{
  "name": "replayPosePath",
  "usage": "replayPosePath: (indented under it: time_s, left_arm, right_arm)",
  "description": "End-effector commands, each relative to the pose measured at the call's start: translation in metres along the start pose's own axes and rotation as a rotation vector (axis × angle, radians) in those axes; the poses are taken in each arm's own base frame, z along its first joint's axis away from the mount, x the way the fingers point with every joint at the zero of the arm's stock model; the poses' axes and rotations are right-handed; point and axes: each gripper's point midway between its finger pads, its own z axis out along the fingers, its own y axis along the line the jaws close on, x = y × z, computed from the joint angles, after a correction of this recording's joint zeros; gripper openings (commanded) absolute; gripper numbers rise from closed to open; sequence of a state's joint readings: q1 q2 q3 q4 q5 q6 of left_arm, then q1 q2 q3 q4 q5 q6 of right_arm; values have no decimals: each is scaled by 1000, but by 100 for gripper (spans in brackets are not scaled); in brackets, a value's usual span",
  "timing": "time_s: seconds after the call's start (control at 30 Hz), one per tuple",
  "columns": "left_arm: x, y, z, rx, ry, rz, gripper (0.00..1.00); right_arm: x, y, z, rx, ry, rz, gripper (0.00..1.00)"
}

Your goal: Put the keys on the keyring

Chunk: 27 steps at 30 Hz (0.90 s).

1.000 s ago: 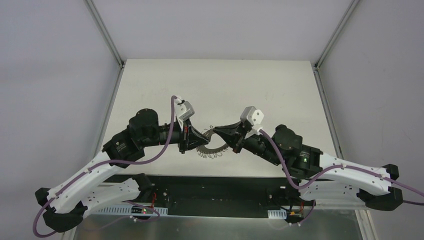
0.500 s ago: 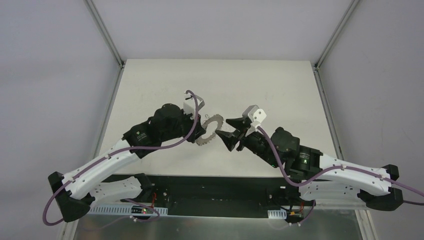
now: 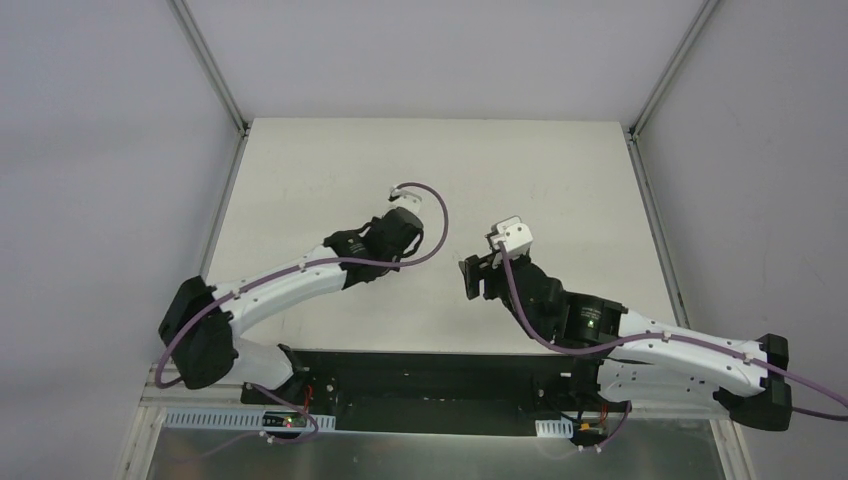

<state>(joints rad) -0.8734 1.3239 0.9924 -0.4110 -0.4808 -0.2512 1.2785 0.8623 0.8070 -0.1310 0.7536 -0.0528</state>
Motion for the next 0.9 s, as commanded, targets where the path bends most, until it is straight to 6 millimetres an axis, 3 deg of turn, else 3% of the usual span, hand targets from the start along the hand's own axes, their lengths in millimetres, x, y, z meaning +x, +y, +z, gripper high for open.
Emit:
replayPosePath:
  time_s: [0.0, 0.3, 0.43, 0.5, 0.6, 0.73, 0.8, 0.83, 0.87]
  left_arm:
    - [-23, 11, 14, -144, -27, -9, 0]
    - [-27, -36, 64, -58, 37, 42, 0]
    - [-30, -65, 71, 70, 42, 45, 23]
    - [-39, -75, 68, 125, 22, 35, 34]
    - [-55, -82, 56, 189, -17, 25, 47]
    - [-76, -83, 31, 259, -80, 6, 58]
    - [-86, -83, 13, 305, -117, -2, 68]
    - [-90, -82, 5, 326, -135, -2, 76]
    - [-95, -81, -4, 348, -157, -1, 96]
  right_arm:
    - [14, -23, -5, 105, 11, 88, 71]
    - [44, -46, -18, 164, 44, 166, 71]
    - [45, -58, -25, 200, 31, 189, 72]
    - [44, -63, -26, 212, 16, 206, 75]
    - [41, -62, -27, 208, 12, 220, 89]
    - [40, -60, -27, 213, 58, 196, 96]
    - [41, -57, -24, 211, 81, 166, 98]
    - [40, -55, -22, 213, 86, 154, 99]
    - [40, -54, -20, 216, 93, 142, 99]
